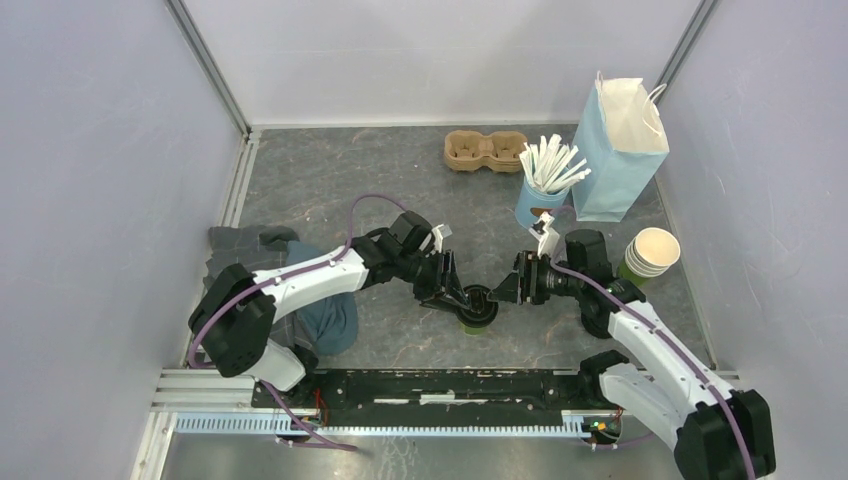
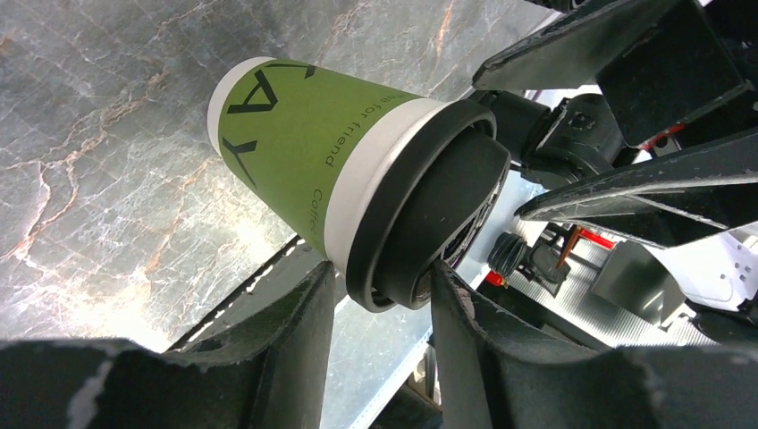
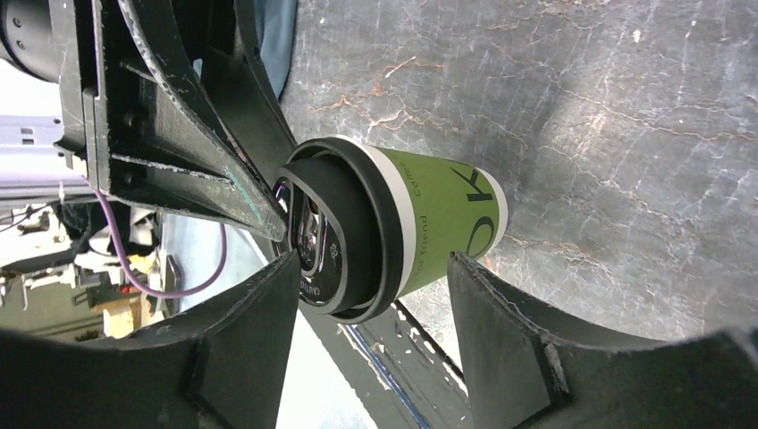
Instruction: Pack the takeout coffee
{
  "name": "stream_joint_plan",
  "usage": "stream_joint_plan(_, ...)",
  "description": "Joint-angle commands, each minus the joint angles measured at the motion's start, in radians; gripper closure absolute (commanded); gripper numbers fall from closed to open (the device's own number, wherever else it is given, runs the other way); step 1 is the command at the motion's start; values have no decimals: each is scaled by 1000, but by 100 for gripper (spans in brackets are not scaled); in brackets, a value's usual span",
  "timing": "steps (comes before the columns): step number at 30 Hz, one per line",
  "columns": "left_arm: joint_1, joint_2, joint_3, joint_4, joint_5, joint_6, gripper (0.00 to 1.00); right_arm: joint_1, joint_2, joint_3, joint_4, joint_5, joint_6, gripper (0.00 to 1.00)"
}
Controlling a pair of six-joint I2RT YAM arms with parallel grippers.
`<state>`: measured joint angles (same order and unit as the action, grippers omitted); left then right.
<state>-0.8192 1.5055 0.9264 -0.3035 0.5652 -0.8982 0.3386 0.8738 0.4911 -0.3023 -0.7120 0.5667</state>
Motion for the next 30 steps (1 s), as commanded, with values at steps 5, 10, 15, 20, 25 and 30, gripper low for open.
stream_joint_plan(5,12,30,-69,-1,-53,-20,54,-18,78,-27,128,-112,-32,37)
stream_joint_plan(10,24,41,-110,-6,-65,-18,56,-39,114,-83,175,-103,-30,47)
stream_joint_plan(15,34,73,-228,44,-75,-14,57,-83,157,-212,208,-61,-51,49)
stream_joint_plan(20,59,82,-253,65,-65,9,58,-85,177,-248,202,-33,-71,49)
stream_joint_plan(25,60,27,-157,7,-52,67,49,-85,139,-135,134,-60,-83,48)
stream_joint_plan(30,64,-34,-94,29,-12,48,34,-83,155,-102,110,-90,-125,48)
